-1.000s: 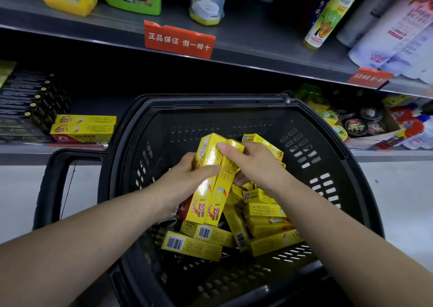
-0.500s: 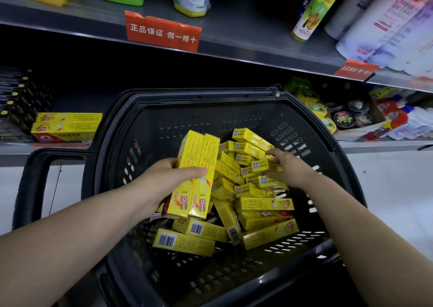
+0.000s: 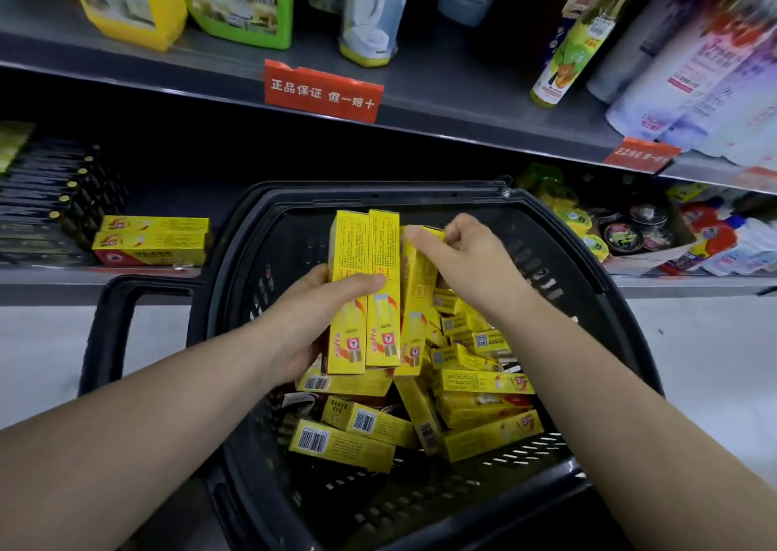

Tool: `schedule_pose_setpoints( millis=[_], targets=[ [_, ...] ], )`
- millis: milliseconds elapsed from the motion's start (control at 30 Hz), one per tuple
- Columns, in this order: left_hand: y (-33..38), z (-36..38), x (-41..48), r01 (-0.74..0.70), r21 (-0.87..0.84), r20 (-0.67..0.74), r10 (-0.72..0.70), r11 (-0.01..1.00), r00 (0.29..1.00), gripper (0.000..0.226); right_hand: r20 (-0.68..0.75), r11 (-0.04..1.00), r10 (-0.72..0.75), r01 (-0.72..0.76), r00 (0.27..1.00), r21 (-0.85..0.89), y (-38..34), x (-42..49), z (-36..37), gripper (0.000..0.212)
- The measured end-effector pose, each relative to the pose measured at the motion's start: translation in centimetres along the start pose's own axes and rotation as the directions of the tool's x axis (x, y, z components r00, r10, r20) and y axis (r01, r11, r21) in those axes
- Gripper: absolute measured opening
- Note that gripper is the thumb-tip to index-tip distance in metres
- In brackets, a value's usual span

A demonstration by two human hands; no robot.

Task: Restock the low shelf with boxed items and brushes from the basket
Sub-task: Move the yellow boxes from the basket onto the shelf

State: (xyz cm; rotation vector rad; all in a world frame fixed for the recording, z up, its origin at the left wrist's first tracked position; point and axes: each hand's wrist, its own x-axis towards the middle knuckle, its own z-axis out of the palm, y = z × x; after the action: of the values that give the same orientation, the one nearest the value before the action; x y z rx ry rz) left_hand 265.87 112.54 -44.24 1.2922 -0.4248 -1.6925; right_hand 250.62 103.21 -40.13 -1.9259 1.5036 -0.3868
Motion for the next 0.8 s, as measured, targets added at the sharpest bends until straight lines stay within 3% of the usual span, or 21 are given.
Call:
schedule_pose_setpoints(
  millis=[200,333,433,500,633,800],
  targets=[
    [1.4,-2.0,-2.0,0.04,0.047,0.045,-0.042,0.998,0.998,0.056,0.259,0.949,0.209,-0.259,0.943,0.18,-3.7,0.4,1.9,0.069],
    [3.9,-4.5,-3.7,0.026,0.101,0.097,-0.036,0.995,0.995,0.045,0.465,0.88,0.168,-0.345,0.869,0.327,-6.4,1.4,2.2,0.061],
    [6.3,-7.8,-5.1,0.02,0.227,0.012,-0.024,0.974,1.0,0.023,0.523,0.861,0.099,-0.336,0.847,0.382,-8.6,2.5,3.1,0.053],
    [8.1,-11.0,-6.3,0.061,0.247,-0.031,-0.055,0.967,0.998,0.034,0.525,0.861,0.076,-0.321,0.848,0.395,-10.3,3.3,4.2,0.034],
    [10.2,-18.9,-8.4,0.142,0.237,-0.116,-0.117,0.961,0.986,0.056,0.531,0.844,0.054,-0.322,0.846,0.428,-13.7,5.5,7.8,0.033],
    [9.9,-26.6,-8.2,0.114,0.167,-0.332,-0.053,0.979,0.942,0.036,0.583,0.842,-0.001,-0.314,0.812,0.44,-16.7,8.5,14.6,0.023]
  ],
)
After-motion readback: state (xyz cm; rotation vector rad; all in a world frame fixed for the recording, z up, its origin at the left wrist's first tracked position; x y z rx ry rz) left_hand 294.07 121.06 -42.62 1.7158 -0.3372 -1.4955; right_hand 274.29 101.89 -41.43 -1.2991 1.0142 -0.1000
